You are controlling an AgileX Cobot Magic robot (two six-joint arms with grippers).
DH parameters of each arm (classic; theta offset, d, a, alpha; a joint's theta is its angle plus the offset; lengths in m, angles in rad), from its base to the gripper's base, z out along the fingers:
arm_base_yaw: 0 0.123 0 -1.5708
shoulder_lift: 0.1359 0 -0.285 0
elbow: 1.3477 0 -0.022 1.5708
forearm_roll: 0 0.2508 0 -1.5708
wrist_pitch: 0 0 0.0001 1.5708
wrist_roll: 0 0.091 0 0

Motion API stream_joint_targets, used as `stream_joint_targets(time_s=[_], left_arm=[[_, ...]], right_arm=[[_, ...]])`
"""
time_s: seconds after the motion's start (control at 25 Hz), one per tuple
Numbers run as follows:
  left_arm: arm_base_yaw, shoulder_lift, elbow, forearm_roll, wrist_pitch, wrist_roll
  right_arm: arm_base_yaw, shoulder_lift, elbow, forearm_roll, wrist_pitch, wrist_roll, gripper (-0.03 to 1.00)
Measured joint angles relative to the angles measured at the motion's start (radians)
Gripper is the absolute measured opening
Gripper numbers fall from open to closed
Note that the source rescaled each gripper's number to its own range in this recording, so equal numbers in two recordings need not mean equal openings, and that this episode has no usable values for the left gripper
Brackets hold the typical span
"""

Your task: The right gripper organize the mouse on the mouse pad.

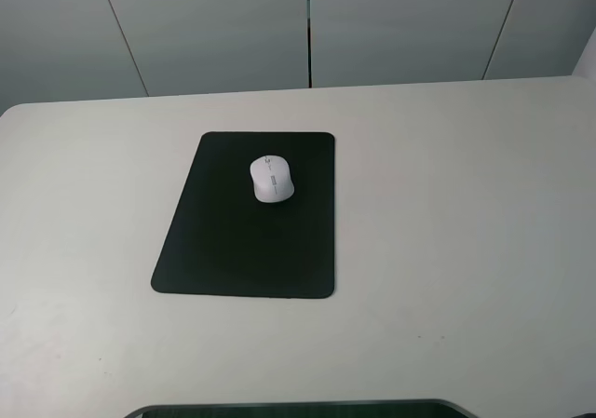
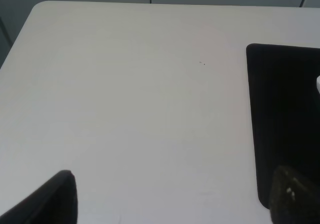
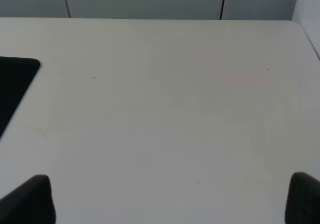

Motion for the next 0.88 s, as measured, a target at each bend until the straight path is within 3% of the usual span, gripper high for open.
stream_joint_targets(time_s=[0.88], left_arm=[[0.0, 0.0, 0.0, 0.0, 0.0, 0.0]], right_arm=[[0.0, 0.0, 0.0, 0.0, -0.002, 0.0, 0.99]])
